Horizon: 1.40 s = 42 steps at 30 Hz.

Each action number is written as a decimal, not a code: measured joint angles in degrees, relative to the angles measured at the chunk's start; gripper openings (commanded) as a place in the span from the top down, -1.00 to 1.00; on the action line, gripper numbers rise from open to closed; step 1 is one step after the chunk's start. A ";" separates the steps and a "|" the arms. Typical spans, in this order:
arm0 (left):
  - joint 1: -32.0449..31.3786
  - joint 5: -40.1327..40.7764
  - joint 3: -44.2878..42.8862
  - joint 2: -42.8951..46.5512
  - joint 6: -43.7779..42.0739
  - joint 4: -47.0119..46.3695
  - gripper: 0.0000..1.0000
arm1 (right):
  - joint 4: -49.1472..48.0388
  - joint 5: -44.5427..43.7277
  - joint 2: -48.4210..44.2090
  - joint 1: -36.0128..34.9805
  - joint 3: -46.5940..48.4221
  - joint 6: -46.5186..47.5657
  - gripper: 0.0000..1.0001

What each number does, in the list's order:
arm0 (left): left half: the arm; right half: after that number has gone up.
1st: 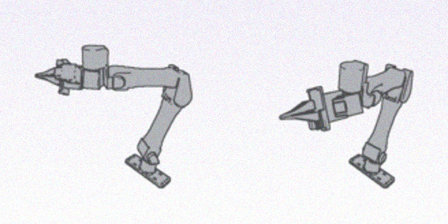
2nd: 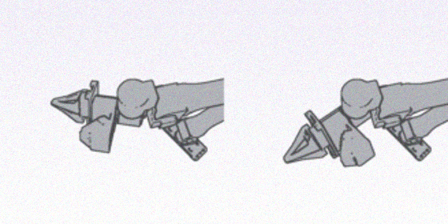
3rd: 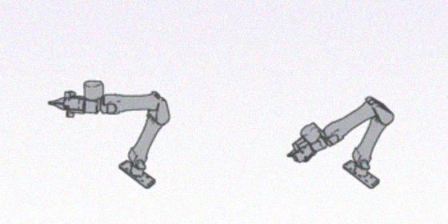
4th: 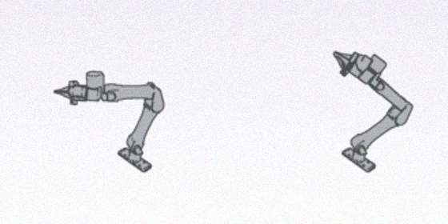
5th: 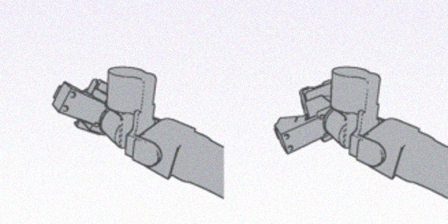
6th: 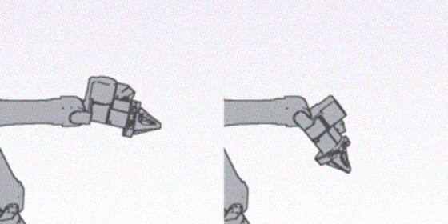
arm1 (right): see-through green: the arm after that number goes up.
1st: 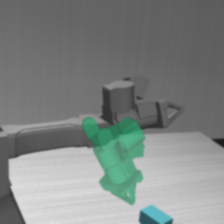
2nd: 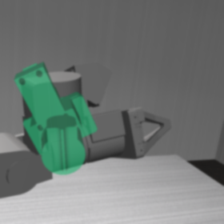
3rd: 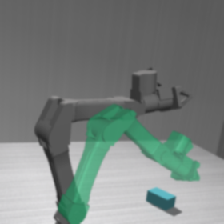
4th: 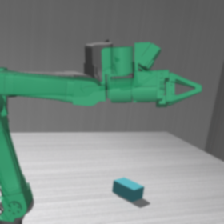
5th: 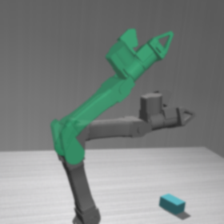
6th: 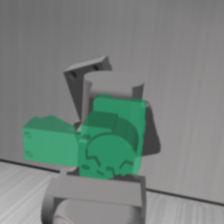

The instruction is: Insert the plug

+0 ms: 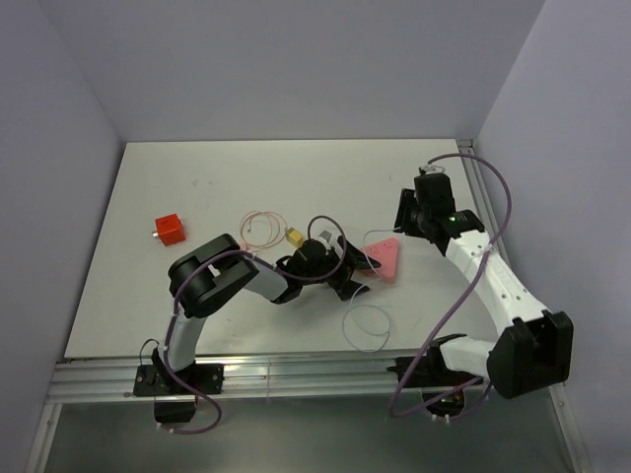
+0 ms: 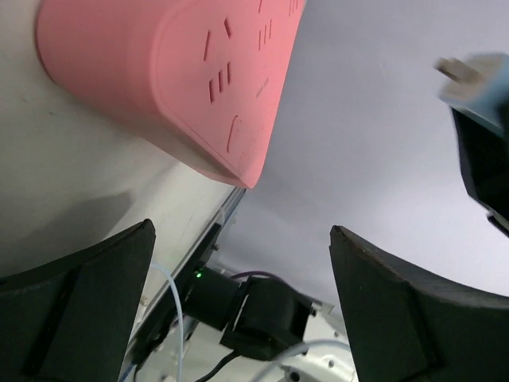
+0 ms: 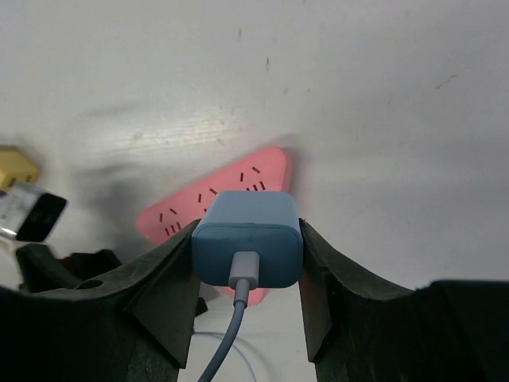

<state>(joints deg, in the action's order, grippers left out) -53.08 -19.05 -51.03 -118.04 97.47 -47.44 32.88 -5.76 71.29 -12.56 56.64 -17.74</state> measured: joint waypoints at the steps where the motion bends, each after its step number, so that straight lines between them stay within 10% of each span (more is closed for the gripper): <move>1: -0.70 1.22 -0.11 0.00 1.16 0.17 -0.89 | -0.09 -0.28 -1.29 0.00 0.00 -0.57 1.00; 42: -7.72 29.53 -3.82 -5.75 2.58 -3.26 -0.41 | -3.19 3.10 -15.15 0.07 -3.96 -4.37 1.00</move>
<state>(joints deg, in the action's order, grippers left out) -60.80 10.48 -54.85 -123.79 100.05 -50.70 29.69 -2.66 56.14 -12.49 52.69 -22.11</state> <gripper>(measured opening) 0.727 0.540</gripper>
